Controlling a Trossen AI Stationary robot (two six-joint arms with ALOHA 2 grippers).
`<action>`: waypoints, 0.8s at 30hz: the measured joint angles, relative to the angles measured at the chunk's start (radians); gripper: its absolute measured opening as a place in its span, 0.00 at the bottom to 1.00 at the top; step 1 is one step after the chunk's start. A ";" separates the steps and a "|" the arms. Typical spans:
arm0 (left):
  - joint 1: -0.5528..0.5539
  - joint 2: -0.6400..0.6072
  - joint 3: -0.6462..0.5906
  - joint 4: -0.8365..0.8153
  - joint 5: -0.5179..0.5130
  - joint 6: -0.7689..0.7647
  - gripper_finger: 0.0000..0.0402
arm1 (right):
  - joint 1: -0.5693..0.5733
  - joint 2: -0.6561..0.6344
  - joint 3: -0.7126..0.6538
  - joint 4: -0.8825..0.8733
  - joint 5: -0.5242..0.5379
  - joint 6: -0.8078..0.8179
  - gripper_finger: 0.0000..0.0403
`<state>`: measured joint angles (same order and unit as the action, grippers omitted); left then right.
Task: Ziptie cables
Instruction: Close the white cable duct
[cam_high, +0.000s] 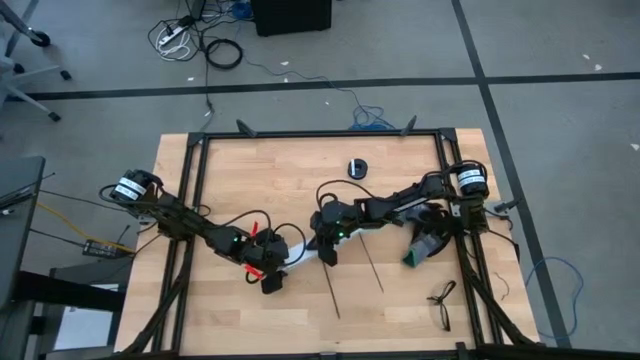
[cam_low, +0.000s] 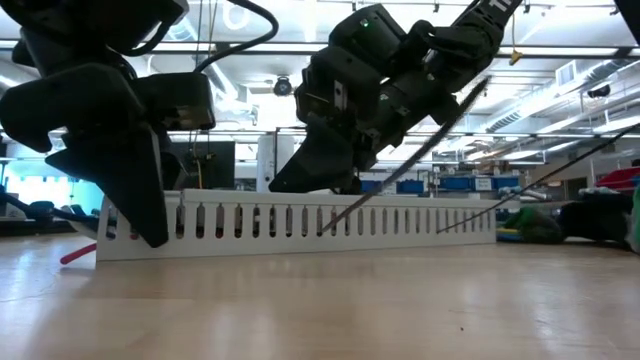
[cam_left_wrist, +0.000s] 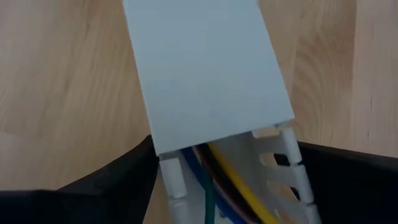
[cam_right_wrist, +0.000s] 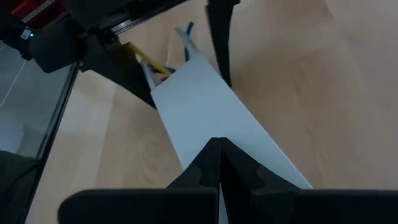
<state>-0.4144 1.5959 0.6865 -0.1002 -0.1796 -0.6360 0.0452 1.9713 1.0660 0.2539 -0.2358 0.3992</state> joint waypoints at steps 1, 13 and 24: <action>0.000 0.000 0.000 -0.002 0.004 0.000 0.78 | 0.000 0.000 0.000 0.000 0.004 0.000 0.00; 0.000 -0.002 0.001 -0.034 -0.003 -0.028 0.67 | 0.000 -0.003 -0.004 0.059 0.009 0.010 0.00; 0.001 -0.001 0.000 -0.053 -0.023 -0.027 0.65 | -0.010 -0.092 -0.004 -0.006 0.008 -0.049 0.00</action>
<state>-0.4133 1.5951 0.6867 -0.1535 -0.2030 -0.6628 0.0357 1.8797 1.0622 0.2479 -0.2277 0.3506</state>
